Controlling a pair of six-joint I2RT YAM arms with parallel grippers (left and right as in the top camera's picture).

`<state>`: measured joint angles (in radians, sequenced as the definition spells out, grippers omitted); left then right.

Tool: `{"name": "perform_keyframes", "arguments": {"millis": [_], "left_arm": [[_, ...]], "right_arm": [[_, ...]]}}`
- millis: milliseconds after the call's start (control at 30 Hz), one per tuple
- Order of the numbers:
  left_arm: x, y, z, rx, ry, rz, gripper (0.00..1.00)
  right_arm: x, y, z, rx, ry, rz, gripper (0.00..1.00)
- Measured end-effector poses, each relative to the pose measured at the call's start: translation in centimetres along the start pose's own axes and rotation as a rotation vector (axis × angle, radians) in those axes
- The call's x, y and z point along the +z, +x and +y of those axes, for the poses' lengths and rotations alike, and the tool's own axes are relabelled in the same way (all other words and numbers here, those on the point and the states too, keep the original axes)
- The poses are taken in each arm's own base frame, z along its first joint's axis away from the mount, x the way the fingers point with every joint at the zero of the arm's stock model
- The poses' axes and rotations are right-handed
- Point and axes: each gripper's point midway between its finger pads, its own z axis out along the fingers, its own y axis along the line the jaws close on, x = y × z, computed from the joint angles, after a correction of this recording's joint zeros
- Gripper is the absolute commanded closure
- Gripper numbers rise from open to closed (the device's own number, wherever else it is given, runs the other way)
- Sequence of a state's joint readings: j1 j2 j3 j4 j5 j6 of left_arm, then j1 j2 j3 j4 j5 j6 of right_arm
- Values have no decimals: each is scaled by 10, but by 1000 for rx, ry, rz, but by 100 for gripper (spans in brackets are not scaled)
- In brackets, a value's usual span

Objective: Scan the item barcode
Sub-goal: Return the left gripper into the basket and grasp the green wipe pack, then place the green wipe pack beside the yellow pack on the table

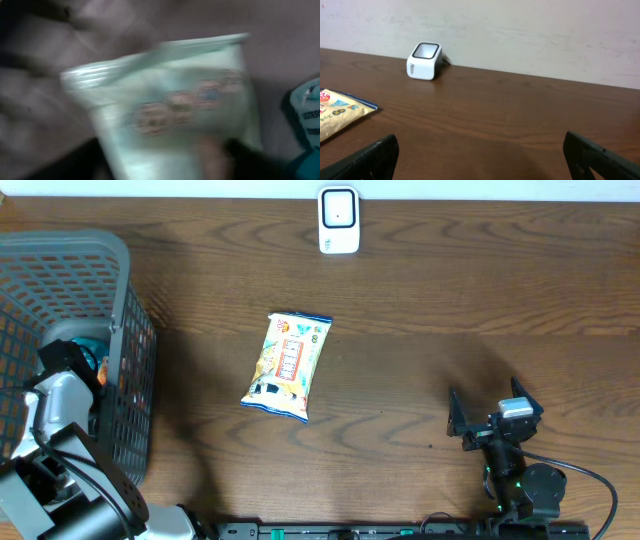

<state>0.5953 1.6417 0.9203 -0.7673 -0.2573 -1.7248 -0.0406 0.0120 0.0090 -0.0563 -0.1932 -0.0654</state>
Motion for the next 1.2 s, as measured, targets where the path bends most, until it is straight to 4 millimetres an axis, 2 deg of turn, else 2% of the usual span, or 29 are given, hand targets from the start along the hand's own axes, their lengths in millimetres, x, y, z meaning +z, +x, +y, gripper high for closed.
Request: {"name": "perform_keyframes", "arguments": {"millis": [67, 133, 400, 467, 533, 633, 733, 833, 900, 967, 1033, 1100, 1167, 1200], "left_arm": [[0, -1, -2, 11, 12, -5, 81], [0, -2, -4, 36, 19, -11, 92], [-10, 0, -3, 187, 38, 18, 93], [-21, 0, -7, 229, 78, 36, 92], [-42, -2, -19, 259, 154, 52, 93], [-105, -13, -57, 278, 379, 57, 93], [-193, -35, -91, 260, 663, 37, 92], [-288, -54, -103, 251, 978, 36, 92], [-344, -52, -103, 304, 1190, 57, 93], [-388, -33, -96, 427, 1365, 96, 92], [-410, -2, -85, 576, 1457, 156, 93], [-417, 47, -70, 778, 1498, 236, 92], [-416, 97, -55, 968, 1511, 304, 93], [-411, 130, -45, 1091, 1506, 342, 93]], "right_arm": [[0, 0, 0, 0, 0, 0, 1], [0, 0, 0, 0, 0, 0, 1], [0, 0, 0, 0, 0, 0, 1], [0, 0, 0, 0, 0, 0, 1], [0, 0, 0, 0, 0, 0, 1], [0, 0, 0, 0, 0, 0, 1], [0, 0, 0, 0, 0, 0, 1], [0, 0, 0, 0, 0, 0, 1], [0, 0, 0, 0, 0, 0, 1], [0, 0, 0, 0, 0, 0, 1], [0, 0, 0, 0, 0, 0, 1], [0, 0, 0, 0, 0, 0, 1], [0, 0, 0, 0, 0, 0, 1], [0, 0, 0, 0, 0, 0, 1]]}}
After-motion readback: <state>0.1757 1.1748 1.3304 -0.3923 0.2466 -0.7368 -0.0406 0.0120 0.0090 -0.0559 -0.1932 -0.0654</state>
